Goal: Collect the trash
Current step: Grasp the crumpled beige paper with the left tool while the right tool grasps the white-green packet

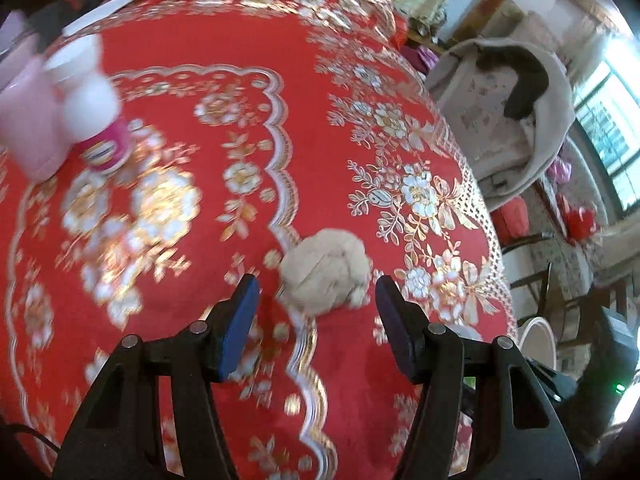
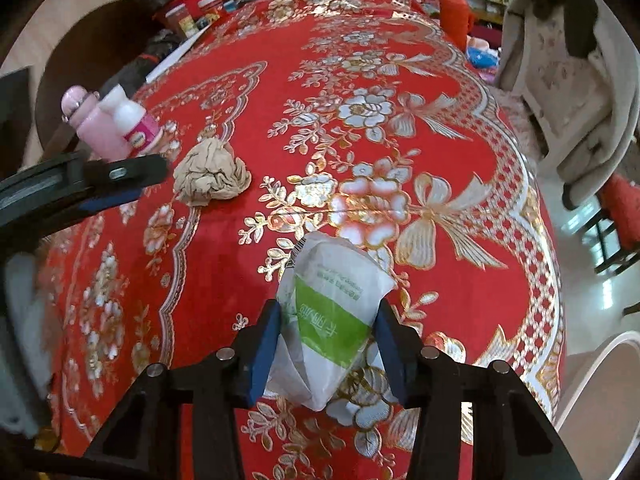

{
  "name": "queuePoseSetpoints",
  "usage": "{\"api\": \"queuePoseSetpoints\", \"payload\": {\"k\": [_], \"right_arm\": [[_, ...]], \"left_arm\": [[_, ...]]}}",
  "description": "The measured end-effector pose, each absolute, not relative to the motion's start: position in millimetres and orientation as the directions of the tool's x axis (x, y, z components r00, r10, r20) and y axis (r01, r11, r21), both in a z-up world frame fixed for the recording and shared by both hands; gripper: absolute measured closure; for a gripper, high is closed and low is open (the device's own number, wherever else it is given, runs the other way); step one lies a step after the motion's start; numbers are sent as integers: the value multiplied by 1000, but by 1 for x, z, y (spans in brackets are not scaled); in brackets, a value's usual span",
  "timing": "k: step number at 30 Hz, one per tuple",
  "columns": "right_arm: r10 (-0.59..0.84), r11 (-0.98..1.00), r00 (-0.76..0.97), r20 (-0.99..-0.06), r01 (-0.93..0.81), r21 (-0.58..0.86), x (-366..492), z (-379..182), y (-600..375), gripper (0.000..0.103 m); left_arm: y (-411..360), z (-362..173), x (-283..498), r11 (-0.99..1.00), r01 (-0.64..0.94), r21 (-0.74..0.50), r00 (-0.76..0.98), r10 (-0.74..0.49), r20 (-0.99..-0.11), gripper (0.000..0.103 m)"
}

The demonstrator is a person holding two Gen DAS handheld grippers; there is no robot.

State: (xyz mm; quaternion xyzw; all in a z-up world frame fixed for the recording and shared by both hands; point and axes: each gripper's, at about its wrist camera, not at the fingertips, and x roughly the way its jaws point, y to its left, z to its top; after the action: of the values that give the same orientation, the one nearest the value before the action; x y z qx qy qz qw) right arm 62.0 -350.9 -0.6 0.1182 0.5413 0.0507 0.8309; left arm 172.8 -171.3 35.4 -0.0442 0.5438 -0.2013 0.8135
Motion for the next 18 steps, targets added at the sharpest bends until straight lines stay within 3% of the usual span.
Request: {"api": "queuePoseSetpoints", "payload": {"k": [4,7,8,9,11,12,14,18], "right_arm": [[211,959,417,-884,86,269,62,0,-351,46],[181,968,432,-884,83,239,62,-1,-344,43],[163,974,440,-883,73,216,62,-1,-340,43],[149,978,445,-883,65,197,62,-2,-338,43],[114,988,457,-882,43,150,63,-3,-331,48],[119,988,457,-881,34,152,63,-3,-331,56],[176,977,455,-873,25,210,63,0,-334,63],[213,970,465,-859,4,243,59,9,-338,64]], "left_arm": [[-184,21,183,923,283,-260,301,-343,-890,44],[-183,15,182,925,270,-268,295,-345,-891,47],[-181,14,180,922,269,-280,290,-355,-889,59],[-179,13,178,918,266,-296,277,-366,-888,65],[-176,14,173,918,260,-300,279,-368,-887,69],[-174,16,169,920,261,-292,284,-363,-887,70],[-171,20,160,921,261,-290,289,-361,-887,71],[-165,27,140,922,251,-294,294,-362,-885,71]]}}
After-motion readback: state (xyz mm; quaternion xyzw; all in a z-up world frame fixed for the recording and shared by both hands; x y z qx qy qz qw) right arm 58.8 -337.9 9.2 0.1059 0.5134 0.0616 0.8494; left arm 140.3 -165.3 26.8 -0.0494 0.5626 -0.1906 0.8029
